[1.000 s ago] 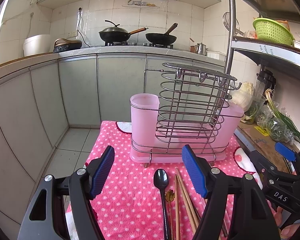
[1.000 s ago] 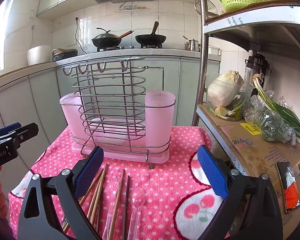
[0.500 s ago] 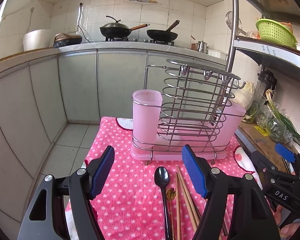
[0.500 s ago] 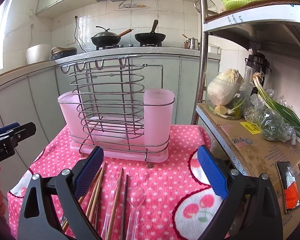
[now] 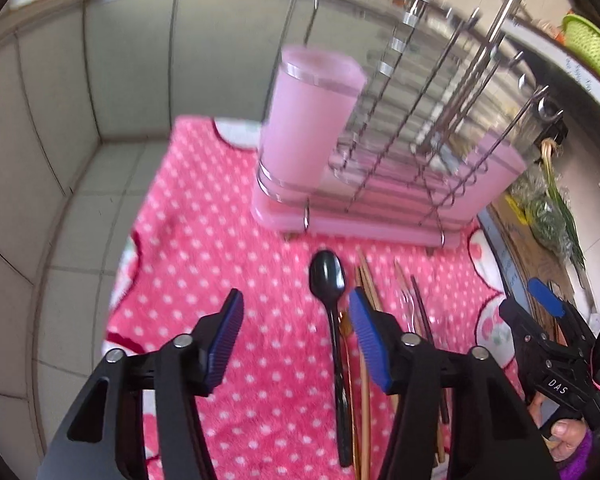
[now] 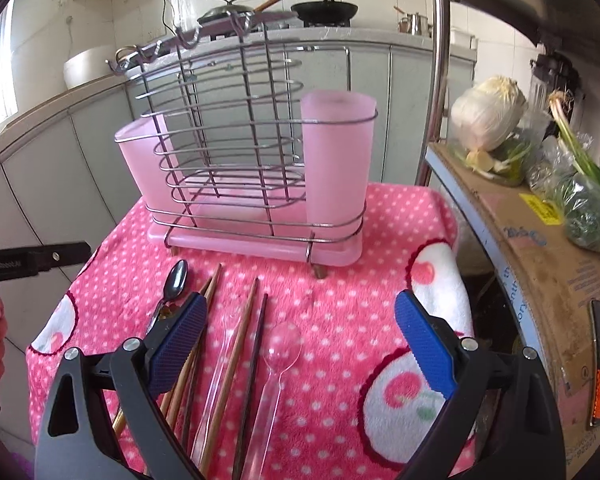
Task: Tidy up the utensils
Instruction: 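Grasp the black spoon with the left tool while the right grasps the clear spoon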
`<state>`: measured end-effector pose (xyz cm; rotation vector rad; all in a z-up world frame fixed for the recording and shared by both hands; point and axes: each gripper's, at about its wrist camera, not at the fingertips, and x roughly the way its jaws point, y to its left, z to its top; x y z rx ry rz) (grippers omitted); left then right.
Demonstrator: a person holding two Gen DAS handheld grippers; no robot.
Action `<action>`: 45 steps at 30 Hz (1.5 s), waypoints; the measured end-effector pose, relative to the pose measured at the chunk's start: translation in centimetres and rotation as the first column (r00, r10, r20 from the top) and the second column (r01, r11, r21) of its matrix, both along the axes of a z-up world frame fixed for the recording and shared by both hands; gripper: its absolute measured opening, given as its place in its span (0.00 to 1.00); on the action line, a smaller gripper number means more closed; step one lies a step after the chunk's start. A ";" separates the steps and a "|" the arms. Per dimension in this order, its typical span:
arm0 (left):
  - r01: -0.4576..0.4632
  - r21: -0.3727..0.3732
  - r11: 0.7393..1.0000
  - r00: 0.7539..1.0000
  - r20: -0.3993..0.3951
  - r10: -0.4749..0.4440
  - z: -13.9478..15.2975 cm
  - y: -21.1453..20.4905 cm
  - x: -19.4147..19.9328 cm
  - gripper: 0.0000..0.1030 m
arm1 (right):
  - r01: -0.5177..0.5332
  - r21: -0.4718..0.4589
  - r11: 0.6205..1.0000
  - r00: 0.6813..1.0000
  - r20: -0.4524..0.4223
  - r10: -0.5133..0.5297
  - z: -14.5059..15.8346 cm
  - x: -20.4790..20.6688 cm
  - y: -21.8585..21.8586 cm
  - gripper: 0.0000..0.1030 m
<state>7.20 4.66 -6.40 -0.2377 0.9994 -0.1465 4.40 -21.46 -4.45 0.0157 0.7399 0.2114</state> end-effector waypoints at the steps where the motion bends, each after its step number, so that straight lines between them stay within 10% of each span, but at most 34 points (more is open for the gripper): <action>1: 0.018 -0.030 0.999 0.999 -0.045 -0.019 -0.7 -0.2 0.6 0.43 | -0.001 0.017 1.000 1.000 -0.022 0.001 -0.1 0.3 -0.3 0.87; 7: 0.044 -0.097 0.994 0.972 -0.225 -0.065 -4.1 -1.7 3.5 0.26 | 0.009 0.133 0.991 0.988 -0.152 0.011 -1.5 1.8 -2.1 0.53; 26: 0.014 -0.070 0.997 0.951 -0.308 -0.035 -7.2 -2.8 6.7 0.12 | 0.000 0.213 0.977 0.964 -0.259 0.057 -3.6 3.5 -2.2 0.40; 31: 0.008 -0.026 1.000 0.961 -0.276 -0.015 -6.0 -0.4 5.5 0.11 | -0.003 0.189 0.982 0.939 -0.338 0.068 -4.9 4.8 -1.1 0.21; 45: 0.015 -0.089 0.996 0.947 -0.318 -0.042 -7.6 2.6 6.0 0.13 | 0.121 0.274 0.954 0.843 -0.536 0.047 -7.2 6.9 -2.7 0.22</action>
